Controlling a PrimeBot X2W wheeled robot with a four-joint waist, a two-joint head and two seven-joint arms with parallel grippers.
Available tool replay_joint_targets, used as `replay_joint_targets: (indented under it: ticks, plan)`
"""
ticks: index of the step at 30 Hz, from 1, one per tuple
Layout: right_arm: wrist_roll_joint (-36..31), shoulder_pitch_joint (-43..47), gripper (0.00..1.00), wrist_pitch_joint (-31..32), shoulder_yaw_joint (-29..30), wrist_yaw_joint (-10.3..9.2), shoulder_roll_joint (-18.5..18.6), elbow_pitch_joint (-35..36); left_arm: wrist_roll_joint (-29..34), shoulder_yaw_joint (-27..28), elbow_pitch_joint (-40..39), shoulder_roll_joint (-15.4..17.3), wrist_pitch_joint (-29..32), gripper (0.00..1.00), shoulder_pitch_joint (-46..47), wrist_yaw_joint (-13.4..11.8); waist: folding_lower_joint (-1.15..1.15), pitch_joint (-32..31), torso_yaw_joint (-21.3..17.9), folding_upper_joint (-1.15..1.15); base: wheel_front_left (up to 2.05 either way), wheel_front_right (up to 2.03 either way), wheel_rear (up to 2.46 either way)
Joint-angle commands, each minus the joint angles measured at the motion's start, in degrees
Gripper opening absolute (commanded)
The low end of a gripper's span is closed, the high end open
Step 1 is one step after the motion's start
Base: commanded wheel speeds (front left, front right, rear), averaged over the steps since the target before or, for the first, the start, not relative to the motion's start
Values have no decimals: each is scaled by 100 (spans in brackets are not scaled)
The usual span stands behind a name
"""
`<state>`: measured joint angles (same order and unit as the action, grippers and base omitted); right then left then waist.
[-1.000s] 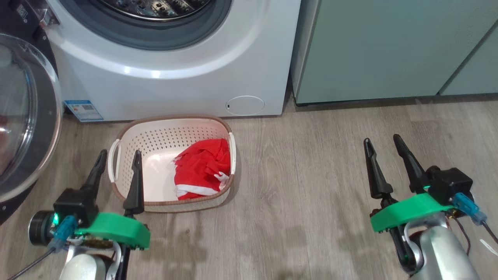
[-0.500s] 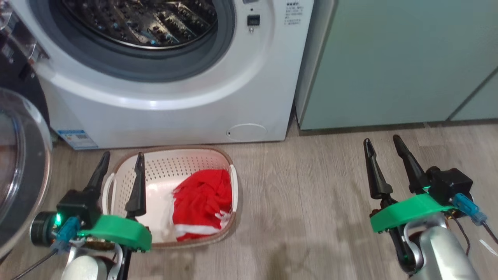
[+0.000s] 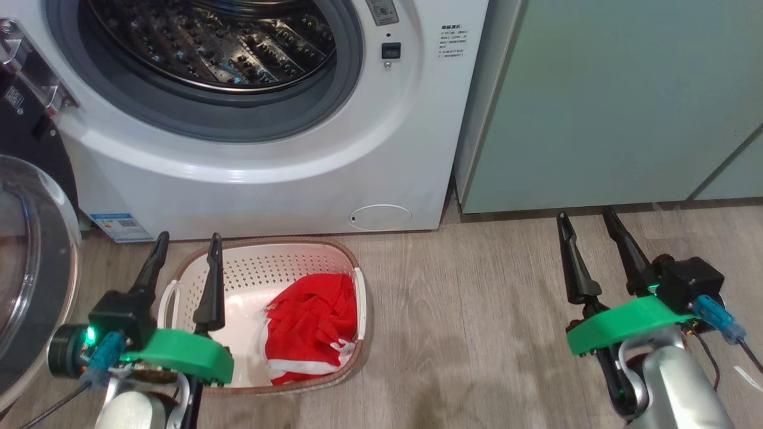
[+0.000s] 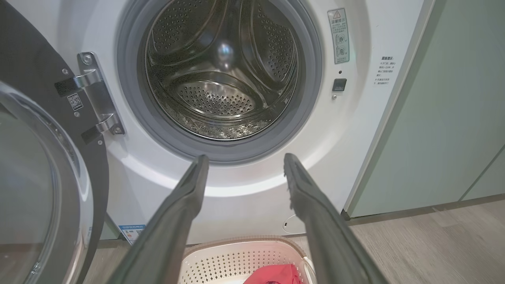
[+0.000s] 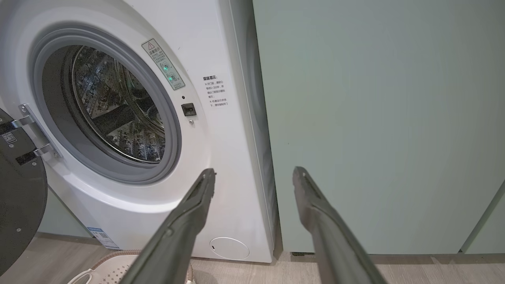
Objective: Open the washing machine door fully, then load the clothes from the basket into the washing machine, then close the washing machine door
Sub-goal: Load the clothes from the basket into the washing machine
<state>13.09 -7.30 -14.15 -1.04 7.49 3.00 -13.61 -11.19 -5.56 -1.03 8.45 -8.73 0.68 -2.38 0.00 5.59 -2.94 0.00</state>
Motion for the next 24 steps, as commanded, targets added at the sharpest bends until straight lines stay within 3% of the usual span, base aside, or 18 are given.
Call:
replay_joint_targets:
  ticks: [1, 15, 24]
  plan:
    - [-1, -90, 100, -42, -129, 0, -13, 170, -34, 177, -220, 118, -50, 100, 153, -35, 0, 2, 4, 0, 0, 0, 0]
    - [-76, -105, 100, 36, -133, 0, -13, 275, 18, 136, -168, 177, -66, 100, 202, -156, 0, 138, 15, 0, 0, 0, 0]
    - [-309, -197, 100, 204, -70, 0, -13, 590, 191, 29, 203, 165, -209, 100, 572, -275, 0, 675, -19, 0, 0, 0, 0]
